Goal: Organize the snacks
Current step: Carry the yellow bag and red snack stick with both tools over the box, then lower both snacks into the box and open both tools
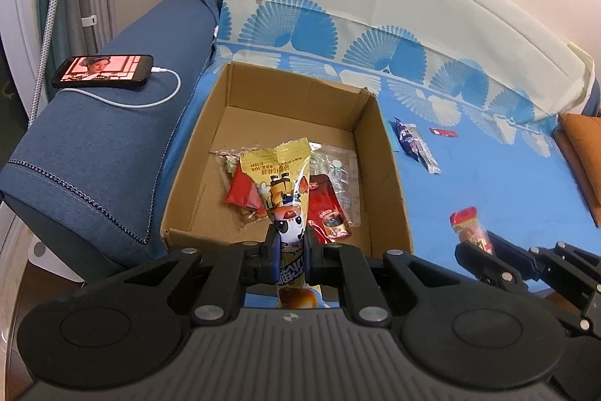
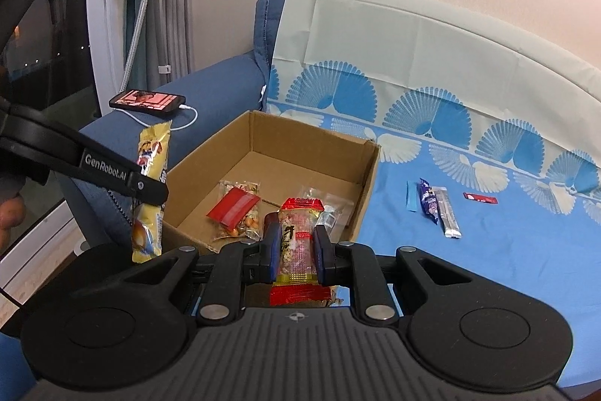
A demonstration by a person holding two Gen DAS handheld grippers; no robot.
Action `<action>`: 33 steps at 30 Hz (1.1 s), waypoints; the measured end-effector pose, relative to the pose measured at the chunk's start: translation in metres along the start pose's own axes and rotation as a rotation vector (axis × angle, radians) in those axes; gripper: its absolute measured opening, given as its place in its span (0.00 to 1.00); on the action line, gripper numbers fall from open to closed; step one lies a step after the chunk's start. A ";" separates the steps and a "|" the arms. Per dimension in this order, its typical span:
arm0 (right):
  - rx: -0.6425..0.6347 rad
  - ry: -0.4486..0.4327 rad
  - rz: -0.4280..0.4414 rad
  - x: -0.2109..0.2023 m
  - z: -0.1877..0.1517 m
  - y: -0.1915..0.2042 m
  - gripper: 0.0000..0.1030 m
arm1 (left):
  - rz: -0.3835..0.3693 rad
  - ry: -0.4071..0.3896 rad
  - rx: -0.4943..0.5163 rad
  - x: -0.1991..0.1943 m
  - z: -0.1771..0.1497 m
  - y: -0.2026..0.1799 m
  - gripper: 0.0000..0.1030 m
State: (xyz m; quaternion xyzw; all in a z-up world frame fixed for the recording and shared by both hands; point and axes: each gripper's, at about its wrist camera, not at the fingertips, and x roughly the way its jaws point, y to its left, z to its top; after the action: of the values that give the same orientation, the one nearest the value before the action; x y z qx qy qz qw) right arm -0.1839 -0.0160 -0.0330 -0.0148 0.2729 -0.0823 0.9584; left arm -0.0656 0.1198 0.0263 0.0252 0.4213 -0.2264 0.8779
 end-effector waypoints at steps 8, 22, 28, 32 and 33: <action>0.008 0.015 -0.006 0.015 0.006 -0.005 0.19 | 0.012 0.002 -0.025 0.011 0.013 0.012 0.12; 0.025 0.018 0.041 0.066 0.035 0.001 0.19 | 0.010 -0.041 -0.047 0.043 0.064 0.022 0.12; 0.038 0.030 0.054 0.098 0.047 -0.001 0.19 | 0.014 -0.030 -0.040 0.070 0.083 0.024 0.12; 0.061 0.048 0.068 0.122 0.055 -0.002 0.19 | 0.019 -0.018 -0.032 0.091 0.093 0.024 0.12; 0.061 0.047 0.072 0.127 0.057 -0.002 0.19 | 0.020 -0.018 -0.031 0.096 0.096 0.024 0.12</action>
State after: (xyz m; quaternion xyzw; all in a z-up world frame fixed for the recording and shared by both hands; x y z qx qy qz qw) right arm -0.0479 -0.0395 -0.0506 0.0261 0.2932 -0.0565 0.9540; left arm 0.0662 0.0826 0.0127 0.0137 0.4166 -0.2112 0.8841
